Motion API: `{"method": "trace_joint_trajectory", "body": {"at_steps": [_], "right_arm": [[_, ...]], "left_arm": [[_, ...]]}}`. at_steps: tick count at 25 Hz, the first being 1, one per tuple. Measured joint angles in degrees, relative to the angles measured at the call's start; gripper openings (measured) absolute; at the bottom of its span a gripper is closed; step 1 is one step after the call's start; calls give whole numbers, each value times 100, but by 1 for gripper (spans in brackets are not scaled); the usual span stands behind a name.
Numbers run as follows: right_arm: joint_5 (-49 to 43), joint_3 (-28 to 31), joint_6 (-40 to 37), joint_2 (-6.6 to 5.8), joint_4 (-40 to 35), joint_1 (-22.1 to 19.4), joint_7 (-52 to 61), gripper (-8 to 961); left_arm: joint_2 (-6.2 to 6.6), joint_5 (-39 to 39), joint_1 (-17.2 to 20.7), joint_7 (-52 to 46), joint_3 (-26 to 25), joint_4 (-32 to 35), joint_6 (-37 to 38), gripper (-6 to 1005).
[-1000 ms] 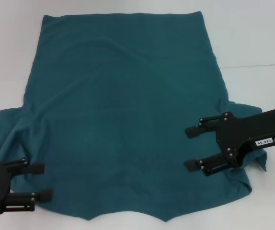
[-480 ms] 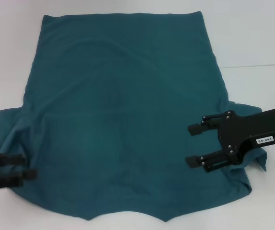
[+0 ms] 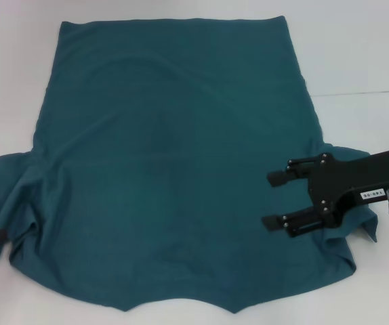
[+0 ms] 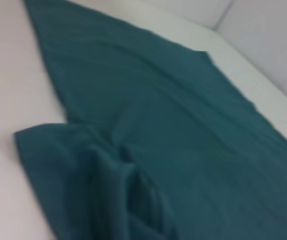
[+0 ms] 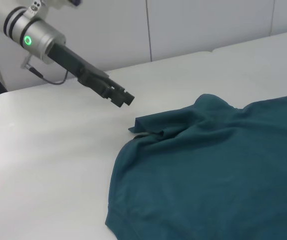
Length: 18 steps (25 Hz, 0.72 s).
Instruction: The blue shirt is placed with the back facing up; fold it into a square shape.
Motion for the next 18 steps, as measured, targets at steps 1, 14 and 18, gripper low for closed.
{"method": "trace_joint_trajectory", "body": {"at_steps": [1,14,18], "right_arm": [[0,-1,1,0,1,4,0,892],[0,-1,29,0,39,75,0,891],[0,0,29,0,48,77,0,891]], "left_arm": [[-18,7,15,0,2,-3,-70,849],[-254,283,37,46,359,-36,-911,829],[-298,286,35,51,579,-62,-1199,823]]}}
